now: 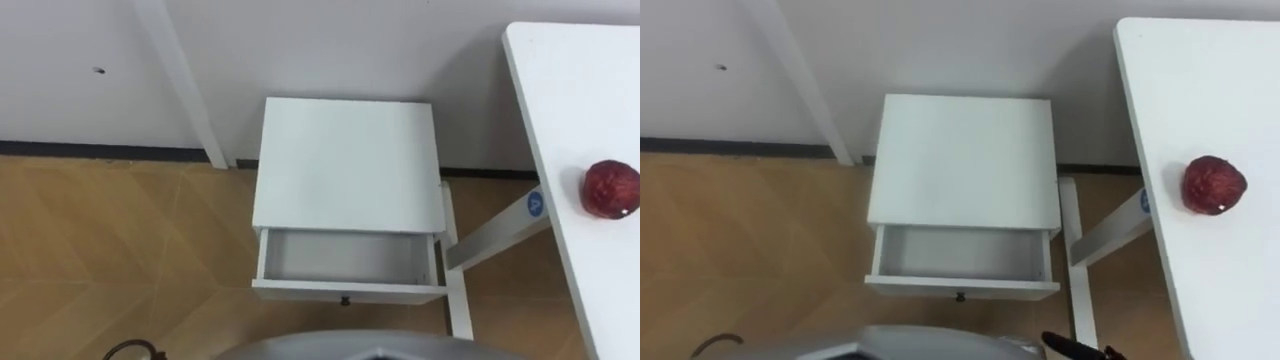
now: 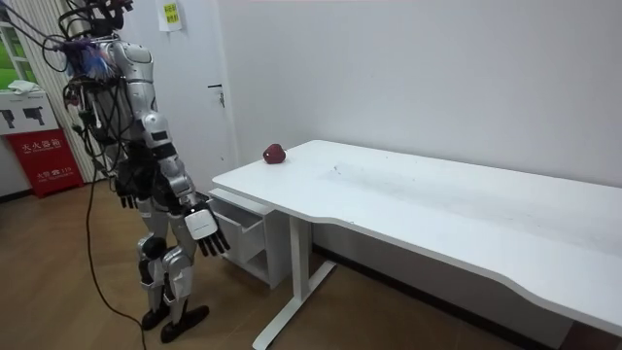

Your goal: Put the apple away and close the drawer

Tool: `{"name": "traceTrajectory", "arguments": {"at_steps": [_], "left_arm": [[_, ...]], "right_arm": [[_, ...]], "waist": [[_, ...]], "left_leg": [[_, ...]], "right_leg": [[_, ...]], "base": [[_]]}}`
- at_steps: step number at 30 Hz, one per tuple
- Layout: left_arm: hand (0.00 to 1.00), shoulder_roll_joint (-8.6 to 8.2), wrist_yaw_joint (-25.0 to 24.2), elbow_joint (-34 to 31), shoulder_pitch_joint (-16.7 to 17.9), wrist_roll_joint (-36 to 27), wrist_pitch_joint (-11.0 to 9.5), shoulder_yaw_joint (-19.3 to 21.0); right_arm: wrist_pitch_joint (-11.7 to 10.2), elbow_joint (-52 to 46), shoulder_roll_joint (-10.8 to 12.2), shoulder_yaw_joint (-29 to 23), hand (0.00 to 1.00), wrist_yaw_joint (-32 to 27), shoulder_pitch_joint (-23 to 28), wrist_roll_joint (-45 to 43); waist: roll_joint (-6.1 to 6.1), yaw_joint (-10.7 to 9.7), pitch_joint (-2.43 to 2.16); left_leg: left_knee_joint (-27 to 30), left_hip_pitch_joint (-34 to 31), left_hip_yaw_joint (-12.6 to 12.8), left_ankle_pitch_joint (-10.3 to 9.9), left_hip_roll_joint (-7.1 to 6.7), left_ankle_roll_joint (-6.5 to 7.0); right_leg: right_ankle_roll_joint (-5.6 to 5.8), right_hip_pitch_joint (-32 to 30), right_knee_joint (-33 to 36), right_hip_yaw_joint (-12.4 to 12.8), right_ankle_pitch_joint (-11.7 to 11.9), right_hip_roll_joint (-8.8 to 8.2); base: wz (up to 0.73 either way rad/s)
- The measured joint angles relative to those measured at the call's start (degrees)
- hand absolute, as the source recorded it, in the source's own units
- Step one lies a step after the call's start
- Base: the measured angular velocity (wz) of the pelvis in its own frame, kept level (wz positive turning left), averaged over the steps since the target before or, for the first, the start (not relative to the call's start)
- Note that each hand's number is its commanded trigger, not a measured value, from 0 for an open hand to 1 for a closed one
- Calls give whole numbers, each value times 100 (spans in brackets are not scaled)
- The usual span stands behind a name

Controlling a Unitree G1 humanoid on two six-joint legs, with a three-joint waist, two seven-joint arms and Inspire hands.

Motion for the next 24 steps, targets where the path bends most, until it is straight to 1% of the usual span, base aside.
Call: {"name": "traceTrajectory", "arguments": {"at_steps": [1, 2, 3, 4, 5, 6, 8, 10, 11, 12, 13, 14, 16, 19, 20, 22, 24], "left_arm": [[0, 1, 39, -5, -7, -17, -8, 36], [0, -3, 110, -5, -2, -100, -17, 113], [0, -3, 122, -6, -6, -107, -20, 152], [0, -4, 142, 4, -14, -104, -42, 235], [0, -2, 154, 23, -11, -104, -68, 290], [0, -1, 154, 24, -6, -105, -72, 329], [0, 22, 177, -20, 48, -99, -72, 429], [0, 47, 246, -127, 114, -108, -75, 444], [0, 76, 274, -193, 142, -108, -95, 442], [0, 98, 303, -247, 153, -118, -138, 440], [0, 108, 332, -260, 158, -154, -173, 441], [0, 134, 364, -260, 159, -226, -222, 446], [0, 151, 372, -308, 181, -226, -251, 473], [0, 159, 372, -568, 273, -224, -272, 478], [0, 161, 372, -611, 277, -225, -279, 478], [0, 163, 371, -613, 266, -224, -296, 465], [0, 165, 370, -617, 256, -223, -298, 449]], "right_arm": [[1, -6, -1, -155, 0, -80, 1, 158], [2, -28, -2, -511, 0, -232, -12, 420], [-3, -38, -4, -677, 0, -305, -14, 515], [-6, -41, -26, -974, 0, -429, -11, 673], [-6, -67, -57, -1204, 0, -571, -8, 774], [-6, -101, -71, -1292, 0, -636, 3, 821], [-9, -358, -92, -1653, 0, -967, 32, 958], [-42, -607, -96, -1803, 0, -1269, 42, 1158], [-84, -742, -101, -1917, 0, -1477, 44, 1394], [-154, -829, -112, -1986, 0, -1713, 32, 1588], [-183, -870, -112, -2062, 0, -1826, 29, 1643], [-207, -958, -117, -2215, 0, -2059, -7, 1719], [-237, -1120, -129, -2426, 0, -2380, -94, 1720], [-330, -1620, -138, -2497, 0, -2822, -96, 1734], [-392, -1770, -158, -2497, 0, -2958, -93, 1811], [-429, -1985, -204, -2499, 0, -3146, -73, 1914], [-463, -2231, -238, -2502, 0, -3368, -69, 1912]], "waist": [[-11, -36, 1], [4, -102, -2], [6, -118, -4], [-9, -142, 2], [6, -144, -5], [8, -151, -4], [9, -234, -3], [-2, -256, -10], [6, -285, -16], [-18, -295, -21], [-13, -303, -17], [-14, -322, -17], [-45, -401, -33], [-60, -401, -40], [-67, -398, -40], [-79, -414, -44], [-99, -423, -32]], "left_leg": [[0, 0, -2, 0, 0, 0], [-1, 0, -7, 0, 0, 0], [-1, 4, -3, 0, -1, 0], [-10, 16, 23, 0, 1, 0], [-11, 25, 75, 0, 7, 0], [-11, 28, 89, 0, 9, 0], [-17, 57, 122, -1, 9, 1], [-20, 34, 139, -1, 8, 2], [-10, -4, 137, -1, 8, 2], [-9, -20, 136, -1, 8, 2], [-9, -40, 136, -1, 8, 2], [-8, -41, 133, -1, 3, 2], [-32, -35, 120, -1, -2, 3], [-51, -80, 143, 1, -2, 6], [-37, -120, 147, 2, -5, 7], [-18, -177, 152, 2, -7, 7], [-13, -201, 156, 2, -10, 7]], "right_leg": [[0, 0, -1, 5, 0, 2], [0, -1, -4, 23, 0, 8], [0, -4, -5, 40, 0, 11], [1, -12, -10, 59, -1, 12], [2, -17, -7, 93, -3, 15], [2, -17, -2, 110, -3, 15], [9, -47, 80, 149, -20, 12], [4, -142, 174, 221, -47, 12], [3, -195, 204, 226, -49, 11], [2, -220, 273, 229, -50, 12], [2, -225, 282, 231, -54, 11], [10, -236, 273, 232, -74, 5], [21, -241, 284, 232, -94, 5], [22, -328, 327, 281, -92, 15], [22, -388, 382, 285, -91, 10], [20, -412, 409, 292, -90, 8], [20, -424, 418, 300, -90, 8]], "base": [[0], [0], [-5], [-13], [-15], [-15], [-11], [-17], [-12], [-3], [0], [0], [3], [-6], [-8], [-2], [-2]]}}
